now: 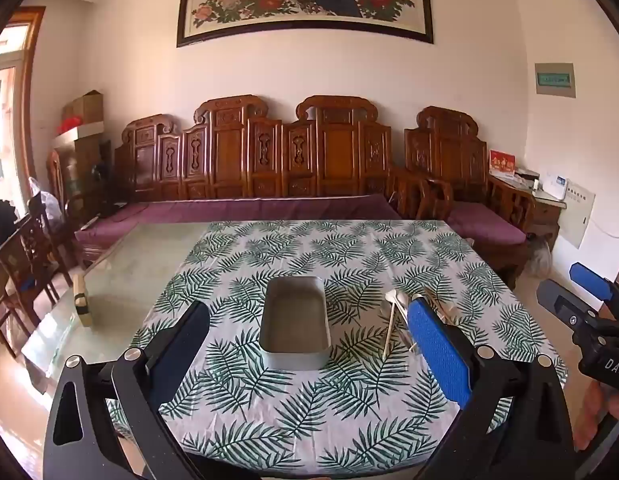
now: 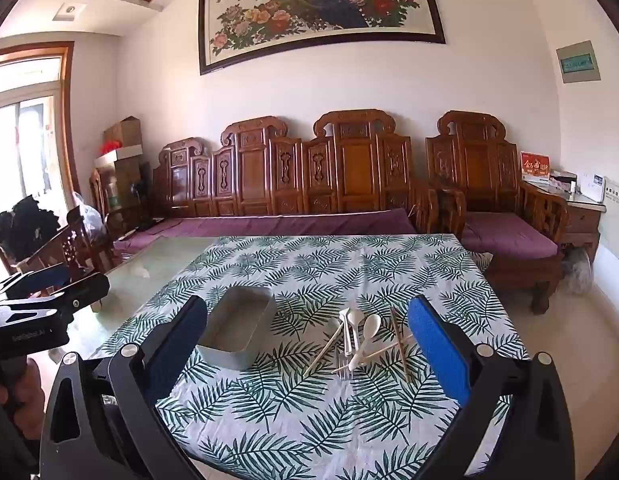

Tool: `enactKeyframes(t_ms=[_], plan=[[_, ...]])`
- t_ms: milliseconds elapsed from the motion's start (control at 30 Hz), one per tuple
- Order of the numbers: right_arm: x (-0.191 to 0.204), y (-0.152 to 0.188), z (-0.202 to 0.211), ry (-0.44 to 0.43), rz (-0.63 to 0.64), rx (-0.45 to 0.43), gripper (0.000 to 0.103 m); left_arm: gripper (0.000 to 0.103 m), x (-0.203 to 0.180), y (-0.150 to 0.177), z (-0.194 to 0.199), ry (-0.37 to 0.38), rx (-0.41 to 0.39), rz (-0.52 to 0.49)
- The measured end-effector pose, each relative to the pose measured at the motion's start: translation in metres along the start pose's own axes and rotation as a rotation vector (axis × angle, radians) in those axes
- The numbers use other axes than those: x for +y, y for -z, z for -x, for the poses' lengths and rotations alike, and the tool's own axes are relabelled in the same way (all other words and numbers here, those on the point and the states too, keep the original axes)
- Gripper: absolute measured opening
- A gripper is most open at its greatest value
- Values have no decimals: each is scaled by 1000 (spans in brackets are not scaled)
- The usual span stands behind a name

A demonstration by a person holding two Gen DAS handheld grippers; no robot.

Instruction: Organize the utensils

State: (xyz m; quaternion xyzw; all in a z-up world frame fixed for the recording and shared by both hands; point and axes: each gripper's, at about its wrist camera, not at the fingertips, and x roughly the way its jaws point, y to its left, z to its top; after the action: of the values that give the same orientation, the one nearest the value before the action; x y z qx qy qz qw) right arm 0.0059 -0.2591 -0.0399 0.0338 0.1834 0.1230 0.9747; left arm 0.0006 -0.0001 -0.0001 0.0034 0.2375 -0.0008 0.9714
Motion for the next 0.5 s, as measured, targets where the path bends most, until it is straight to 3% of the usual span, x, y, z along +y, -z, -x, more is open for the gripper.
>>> enactKeyframes(t_ms=[500], plan=[[1,-1,0,-4,0,2,100,96,0,2,2,-3,-10,-1]])
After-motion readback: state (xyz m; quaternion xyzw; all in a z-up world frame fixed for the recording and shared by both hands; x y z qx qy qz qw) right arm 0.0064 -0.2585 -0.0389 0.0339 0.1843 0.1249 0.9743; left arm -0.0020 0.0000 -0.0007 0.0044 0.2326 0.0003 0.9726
